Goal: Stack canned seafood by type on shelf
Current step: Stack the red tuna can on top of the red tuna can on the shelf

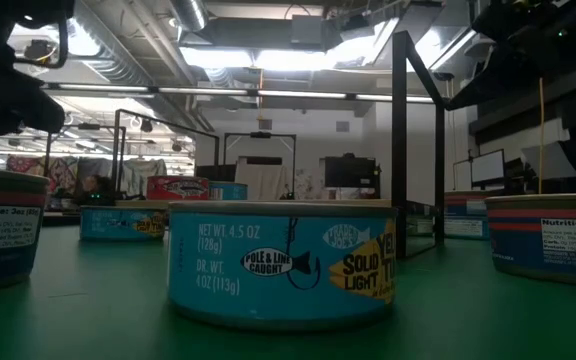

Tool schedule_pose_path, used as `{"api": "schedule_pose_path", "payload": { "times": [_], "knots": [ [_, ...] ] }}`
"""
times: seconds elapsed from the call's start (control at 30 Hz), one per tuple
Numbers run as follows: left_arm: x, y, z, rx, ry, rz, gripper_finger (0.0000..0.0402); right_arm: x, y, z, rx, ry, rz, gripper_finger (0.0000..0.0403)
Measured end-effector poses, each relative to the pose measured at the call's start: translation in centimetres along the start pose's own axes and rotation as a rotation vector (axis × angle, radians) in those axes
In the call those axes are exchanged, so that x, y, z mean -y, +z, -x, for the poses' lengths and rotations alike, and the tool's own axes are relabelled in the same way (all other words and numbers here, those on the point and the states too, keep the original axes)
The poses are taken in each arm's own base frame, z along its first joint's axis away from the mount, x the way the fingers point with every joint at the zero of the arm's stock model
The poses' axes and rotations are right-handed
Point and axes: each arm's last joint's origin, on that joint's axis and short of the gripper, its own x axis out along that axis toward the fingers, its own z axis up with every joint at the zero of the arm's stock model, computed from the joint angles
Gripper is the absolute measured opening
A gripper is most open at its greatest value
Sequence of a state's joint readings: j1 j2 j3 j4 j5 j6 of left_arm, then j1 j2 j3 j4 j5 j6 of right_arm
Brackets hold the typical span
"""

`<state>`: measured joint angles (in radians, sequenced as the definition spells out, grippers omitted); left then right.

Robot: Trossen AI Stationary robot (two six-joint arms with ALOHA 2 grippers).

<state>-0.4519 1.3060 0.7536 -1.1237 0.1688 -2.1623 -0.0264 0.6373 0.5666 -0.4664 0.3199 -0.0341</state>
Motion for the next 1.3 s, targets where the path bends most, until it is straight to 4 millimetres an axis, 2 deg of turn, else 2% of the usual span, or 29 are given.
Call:
{"api": "schedule_pose_path", "payload": {
  "times": [0.1,0.2,0.47,0.87,1.1,1.3],
  "knots": [
    [0.4,-0.1,-0.6,-0.027,-0.043,-0.026,0.0261,0.0,0.0,0.0,0.000,0.000,0.000,0.0211],
    [0.5,-0.2,-0.7,-0.027,-0.062,-0.033,0.0242,0.0,0.0,0.0,0.000,0.000,0.000,0.0211],
    [0.7,-0.2,-0.3,-0.010,-0.148,-0.040,0.0140,0.0,0.0,0.0,0.000,0.000,0.000,0.0211],
    [1.1,-0.2,1.3,0.001,-0.405,-0.042,0.0140,0.0,0.0,0.0,0.000,0.000,0.000,0.0211],
    [0.9,-0.1,3.4,0.001,-0.649,-0.049,0.0142,0.0,0.0,0.0,0.000,0.000,0.000,0.0211],
    [1.0,0.3,4.7,0.116,-0.846,-0.019,0.0147,0.0,0.0,0.0,0.000,0.000,0.000,0.0211]
  ]
}}
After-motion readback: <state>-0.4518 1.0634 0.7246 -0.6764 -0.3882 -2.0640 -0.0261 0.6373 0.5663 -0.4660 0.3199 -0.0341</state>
